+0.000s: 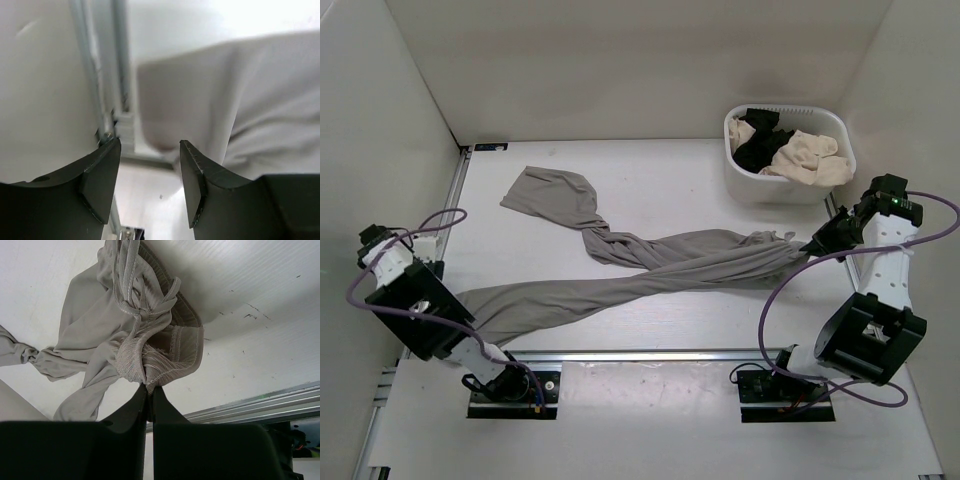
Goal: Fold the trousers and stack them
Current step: Flatten the trousers out
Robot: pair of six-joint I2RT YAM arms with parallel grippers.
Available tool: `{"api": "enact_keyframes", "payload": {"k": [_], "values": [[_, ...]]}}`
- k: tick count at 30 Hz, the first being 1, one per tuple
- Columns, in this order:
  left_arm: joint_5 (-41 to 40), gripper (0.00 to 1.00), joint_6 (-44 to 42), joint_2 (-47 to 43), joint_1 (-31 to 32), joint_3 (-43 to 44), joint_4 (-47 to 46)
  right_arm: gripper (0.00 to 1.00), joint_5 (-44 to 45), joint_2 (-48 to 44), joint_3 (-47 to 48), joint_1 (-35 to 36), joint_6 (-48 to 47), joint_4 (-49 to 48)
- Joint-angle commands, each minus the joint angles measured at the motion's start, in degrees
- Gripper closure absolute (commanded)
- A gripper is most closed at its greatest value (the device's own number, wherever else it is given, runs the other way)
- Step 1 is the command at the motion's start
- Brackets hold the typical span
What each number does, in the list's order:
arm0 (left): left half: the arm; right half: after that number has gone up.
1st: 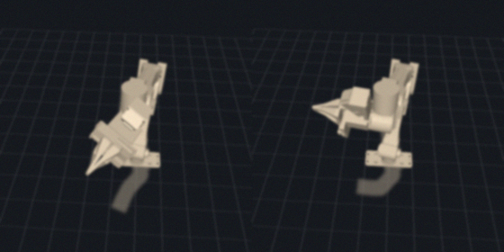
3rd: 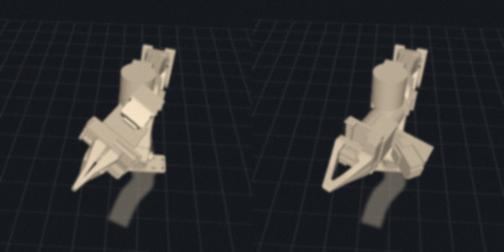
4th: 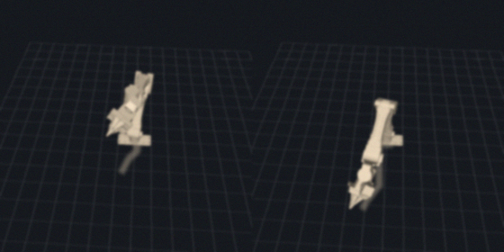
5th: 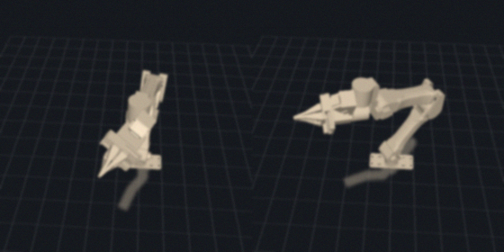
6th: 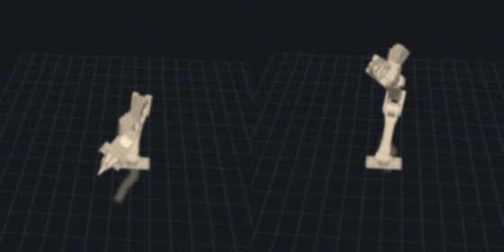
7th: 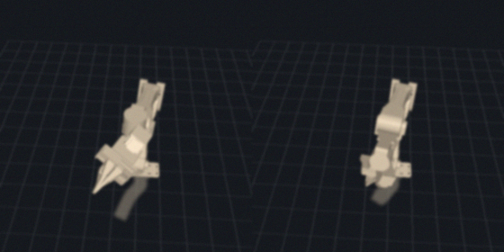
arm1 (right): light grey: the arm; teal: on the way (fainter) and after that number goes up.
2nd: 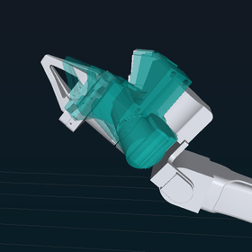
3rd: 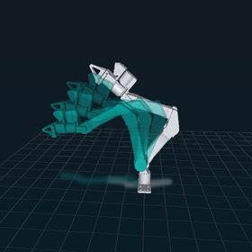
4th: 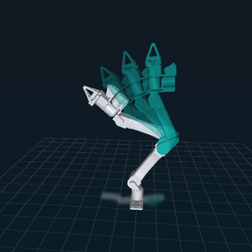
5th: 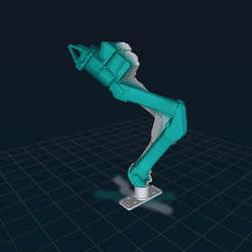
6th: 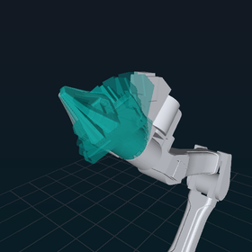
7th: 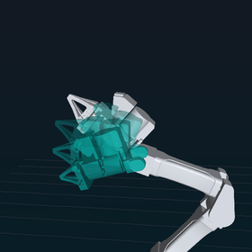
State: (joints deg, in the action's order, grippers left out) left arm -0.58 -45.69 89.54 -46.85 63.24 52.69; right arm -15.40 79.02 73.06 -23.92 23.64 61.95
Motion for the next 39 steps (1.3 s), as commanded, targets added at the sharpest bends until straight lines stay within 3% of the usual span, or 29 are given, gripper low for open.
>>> {"api": "enact_keyframes", "payload": {"k": [1,6,13,17,19,20,23,24,29,31,35,39], "values": [[1.2,0.38,2.89,2.47,3.77,-0.13,-4.33,1.0,0.46,0.08,0.77,-0.25,-1.58,-0.78],[-0.91,0.31,3.5,6.69,5.72,-1.46,-10.31,1.0,0.46,-0.44,0.77,-0.25,-2.63,-0.78],[-6.71,0.31,2.98,13.29,5.72,-3.29,-13.84,1.0,1.59,-0.98,-0.37,-0.25,-3.16,-0.78],[-8.92,0.22,-0.09,13.3,6.24,-9.18,-16.56,1.0,1.6,-1.5,0.16,-0.25,-3.69,-0.78],[-6.73,0.34,-0.98,13.3,6.24,-9.81,-16.56,1.0,1.6,-1.5,0.16,-0.25,-3.69,-0.78],[-5.85,0.57,-0.98,13.3,6.24,-10.41,-16.56,1.0,1.6,-0.9,0.16,-0.25,-3.69,-0.78],[-2.07,0.86,-0.45,12.68,7.48,-10.42,-13.76,1.0,1.07,-0.19,0.16,-0.25,-3.69,-0.78],[1.07,0.86,-0.45,12.68,7.48,-9.9,-12.45,1.0,1.07,0.34,0.16,-0.25,-3.69,-0.78],[8.48,0.86,3.23,11.46,8.0,3.96,-4.88,1.0,-1.56,5.24,4.19,-0.25,-3.08,-2.01],[9.1,0.86,5.16,10.75,8.96,10.99,-3.39,1.0,-3.58,8.15,10.24,-0.25,-1.77,-2.53],[11.03,0.86,6.93,10.14,13.18,33.46,0.83,1.0,-6.05,13.96,24.56,-0.25,-0.44,0.43],[10.51,0.86,6.15,7.06,13.72,39.15,1.45,1.0,-2.1,13.36,29.69,-0.77,-0.44,3.7]]}}
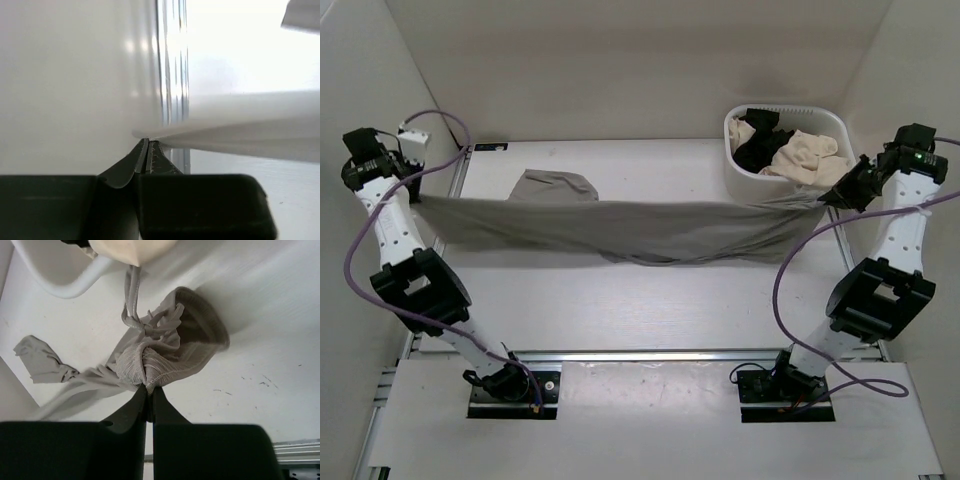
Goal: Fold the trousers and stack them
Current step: Flatten the trousers out
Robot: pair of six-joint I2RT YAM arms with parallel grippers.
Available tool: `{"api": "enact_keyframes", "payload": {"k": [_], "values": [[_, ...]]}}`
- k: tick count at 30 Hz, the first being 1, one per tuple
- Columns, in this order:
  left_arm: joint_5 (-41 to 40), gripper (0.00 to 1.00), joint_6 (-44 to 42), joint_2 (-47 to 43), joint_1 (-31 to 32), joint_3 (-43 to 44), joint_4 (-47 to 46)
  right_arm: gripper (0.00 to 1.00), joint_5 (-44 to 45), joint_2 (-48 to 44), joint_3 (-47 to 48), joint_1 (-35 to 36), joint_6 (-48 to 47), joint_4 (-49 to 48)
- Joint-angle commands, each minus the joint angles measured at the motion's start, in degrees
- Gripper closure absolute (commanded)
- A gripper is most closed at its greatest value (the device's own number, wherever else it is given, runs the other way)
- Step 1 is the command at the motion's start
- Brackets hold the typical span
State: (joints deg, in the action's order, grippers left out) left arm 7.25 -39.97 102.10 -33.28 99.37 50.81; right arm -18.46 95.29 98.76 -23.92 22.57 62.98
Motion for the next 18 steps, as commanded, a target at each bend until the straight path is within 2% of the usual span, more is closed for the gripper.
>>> {"api": "enact_keyframes", "payload": {"k": [1,5,10,13,18], "values": [[1.99,0.86,-0.89,-6.38,0.14,2.15,3.33,1.0,1.75,-4.83,1.29,-0.77,0.64,3.28],[-0.82,0.86,-5.54,-11.57,0.14,-8.12,3.33,1.0,2.55,-10.02,-9.18,-2.88,-0.41,3.29],[-5.74,0.86,-10.65,-17.36,0.14,-26.22,0.36,1.0,3.87,-15.73,-21.05,-2.88,-0.42,3.29],[-8.21,0.86,-13.81,-20.18,-2.66,-33.6,-0.97,1.0,7.98,-19.42,-25.89,-2.88,-1.64,6.18],[-9.0,0.86,-19.44,-22.12,-9.69,-37.66,-0.97,1.0,11.95,-23.38,-32.73,-2.88,-2.26,8.65]]}}
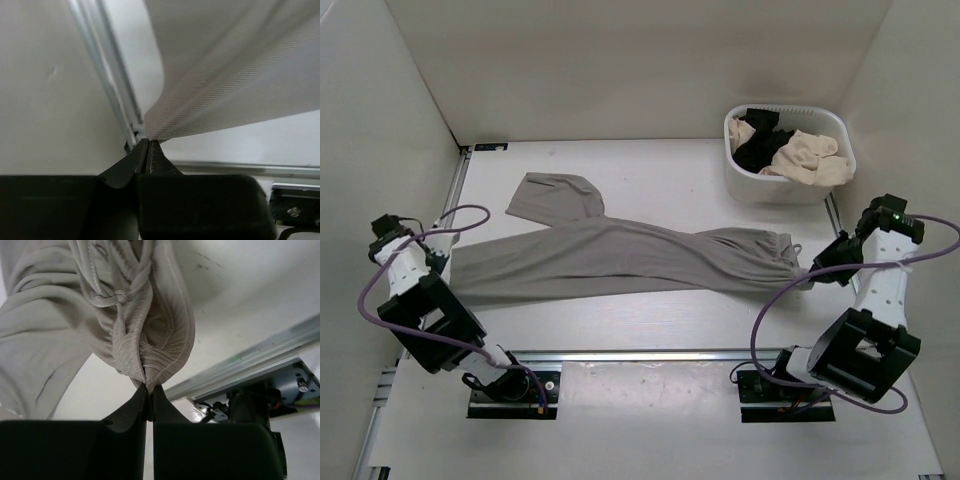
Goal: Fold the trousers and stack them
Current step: Flatten the trousers out
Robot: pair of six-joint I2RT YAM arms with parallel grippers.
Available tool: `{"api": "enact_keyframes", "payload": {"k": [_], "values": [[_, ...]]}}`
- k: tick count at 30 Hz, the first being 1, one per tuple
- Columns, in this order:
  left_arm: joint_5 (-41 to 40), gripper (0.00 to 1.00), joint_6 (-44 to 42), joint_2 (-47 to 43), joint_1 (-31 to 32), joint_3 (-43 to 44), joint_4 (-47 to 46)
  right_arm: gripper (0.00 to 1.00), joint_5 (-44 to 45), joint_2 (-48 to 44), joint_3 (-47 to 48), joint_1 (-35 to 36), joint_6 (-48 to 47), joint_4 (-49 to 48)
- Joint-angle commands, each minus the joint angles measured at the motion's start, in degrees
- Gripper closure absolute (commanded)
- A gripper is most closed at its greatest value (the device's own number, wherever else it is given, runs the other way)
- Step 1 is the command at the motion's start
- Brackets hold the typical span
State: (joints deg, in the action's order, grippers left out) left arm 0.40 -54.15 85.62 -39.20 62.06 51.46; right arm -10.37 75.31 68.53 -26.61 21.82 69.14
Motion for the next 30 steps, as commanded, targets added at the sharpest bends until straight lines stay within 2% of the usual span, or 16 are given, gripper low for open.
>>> {"api": "enact_keyframes", "payload": {"k": [1,5,10,13,16,20,22,23,30], "values": [[-2.16,0.86,-7.09,-5.64,-5.08,-0.36,-2.15,1.0,4.74,-3.41,-3.66,-0.2,-1.52,2.49],[-0.94,0.86,-9.22,-3.2,-11.32,1.64,-3.21,1.0,9.23,-1.75,-4.21,-0.2,-1.52,1.34],[2.23,0.86,-7.9,0.42,-12.57,10.96,-1.19,1.0,6.34,6.77,15.61,-0.72,-0.91,5.11],[3.63,0.86,-7.9,1.04,-12.57,13.44,0.56,1.0,5.1,5.65,18.39,-1.25,0.5,7.93],[3.64,0.86,-9.3,-1.94,-12.57,9.58,1.1,1.0,7.55,0.64,13.58,-1.25,0.5,9.33],[1.27,0.86,-11.76,-5.64,-13.79,1.58,1.1,1.0,7.56,-5.07,-5.81,-1.25,0.5,7.15],[1.27,0.86,-13.17,-6.78,-15.28,-1.57,1.1,1.0,8.78,-6.66,-9.63,-1.25,0.5,6.62],[0.74,0.86,-13.17,-6.79,-15.9,-2.29,0.57,1.0,12.18,-6.67,-11.39,-1.25,0.5,6.62],[-1.2,0.86,-15.89,-3.81,-22.32,-2.91,-0.84,1.0,21.62,-5.79,-8.85,-1.25,1.12,7.76]]}}
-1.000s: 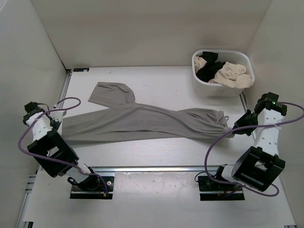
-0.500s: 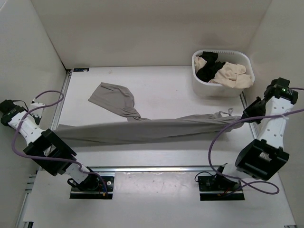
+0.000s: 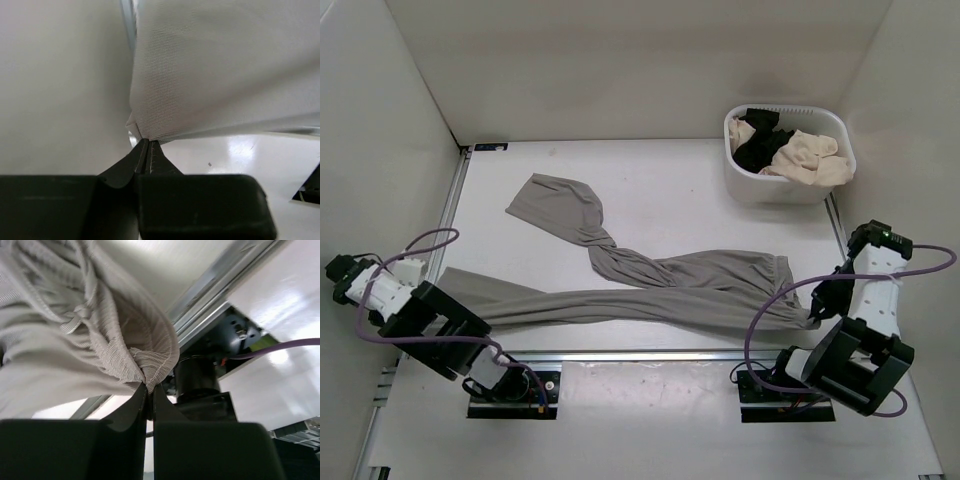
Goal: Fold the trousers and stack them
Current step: Flatten the trousers out
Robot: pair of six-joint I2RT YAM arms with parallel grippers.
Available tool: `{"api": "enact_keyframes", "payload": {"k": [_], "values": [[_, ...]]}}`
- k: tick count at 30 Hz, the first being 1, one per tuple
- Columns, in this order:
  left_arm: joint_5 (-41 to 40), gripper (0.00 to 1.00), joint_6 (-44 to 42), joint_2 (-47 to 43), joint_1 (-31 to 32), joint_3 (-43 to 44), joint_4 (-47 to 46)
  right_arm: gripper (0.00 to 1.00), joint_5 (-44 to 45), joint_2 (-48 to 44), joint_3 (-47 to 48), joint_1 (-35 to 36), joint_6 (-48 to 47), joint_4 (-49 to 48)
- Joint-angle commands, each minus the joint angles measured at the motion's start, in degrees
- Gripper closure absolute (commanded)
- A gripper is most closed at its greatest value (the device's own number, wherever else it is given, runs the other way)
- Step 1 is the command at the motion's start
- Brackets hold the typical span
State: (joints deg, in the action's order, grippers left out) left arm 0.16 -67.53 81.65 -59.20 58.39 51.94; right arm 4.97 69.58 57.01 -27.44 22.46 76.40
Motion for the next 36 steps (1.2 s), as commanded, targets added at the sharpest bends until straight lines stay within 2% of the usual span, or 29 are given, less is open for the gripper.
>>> {"api": "enact_keyframes", "payload": {"k": [1,5,6,9,12,14,15,16,19,20,21,22,23,24,25,26,27,29,32,34,36], "values": [[-1.48,0.86,-3.04,0.18,-2.93,0.76,-1.32,1.0,6.89,-0.06,3.36,-0.42,1.0,0.5],[-0.96,0.86,-3.05,2.28,-5.22,2.08,-1.85,1.0,12.08,3.36,9.59,-1.21,2.32,0.5],[-0.43,0.86,-3.57,2.29,-5.22,2.69,-1.85,1.0,12.08,4.5,14.04,-1.99,2.33,-0.45],[3.25,0.86,-4.1,2.29,-2.95,4.01,2.09,1.0,1.92,10.12,20.22,-2.0,2.94,-4.49],[8.52,0.86,-4.71,0.28,2.76,5.32,5.35,1.0,-7.93,16.45,25.42,-0.87,4.87,-8.97],[13.53,0.86,-7.0,-1.22,6.71,5.33,9.21,1.0,-9.36,21.28,31.29,1.24,6.1,-10.39],[15.11,0.86,-7.0,-1.75,11.08,6.55,10.88,1.0,-9.37,22.86,34.19,2.03,6.11,-11.0],[16.61,0.86,-6.48,-1.75,13.3,7.78,12.03,1.0,-9.98,25.84,41.35,3.52,6.11,-11.01],[22.32,0.86,2.99,2.18,21.04,16.46,11.52,1.0,-9.98,32.34,55.17,4.76,5.58,-8.74],[23.29,0.86,6.06,3.68,22.71,19.54,10.73,1.0,-9.98,34.29,65.75,4.77,5.58,-7.77],[24.61,0.86,12.62,5.26,25.16,23.05,9.07,1.0,-10.59,36.22,71.34,3.98,5.58,-6.8],[25.14,0.86,16.08,9.02,25.97,31.35,8.36,1.0,-12.69,39.54,76.7,3.19,5.58,-5.4],[25.15,0.86,19.42,10.97,25.98,36.04,8.35,1.0,-14.62,40.71,84.15,2.66,6.36,-5.39],[25.93,0.86,24.93,12.99,26.5,41.05,7.83,1.0,-16.9,40.72,85.36,1.35,7.85,-6.17],[25.94,0.86,26.99,14.84,26.5,50.06,7.82,1.0,-18.84,39.42,84.41,0.64,8.91,-7.39],[25.16,0.86,28.49,17.82,26.5,53.63,7.82,1.0,-20.77,37.66,77.44,-0.06,9.7,-11.41],[24.45,0.86,29.29,18.8,26.5,56.11,7.82,1.0,-24.19,35.56,73.02,-1.46,10.23,-13.54],[22.17,0.86,29.3,19.43,26.5,58.24,7.82,1.0,-24.22,29.75,65.89,-2.87,10.24,-15.84],[20.5,0.86,26.23,17.6,26.5,51.06,7.82,1.0,-26.23,24.04,53.85,-7.79,8.57,-14.89],[19.19,0.86,23.25,15.48,26.5,45.17,7.21,1.0,-29.39,20.08,42.08,-13.58,7.08,-14.26],[17.69,0.86,21.31,12.23,26.5,36.3,6.33,1.0,-29.15,16.92,32.34,-16.49,7.07,-12.94]]}}
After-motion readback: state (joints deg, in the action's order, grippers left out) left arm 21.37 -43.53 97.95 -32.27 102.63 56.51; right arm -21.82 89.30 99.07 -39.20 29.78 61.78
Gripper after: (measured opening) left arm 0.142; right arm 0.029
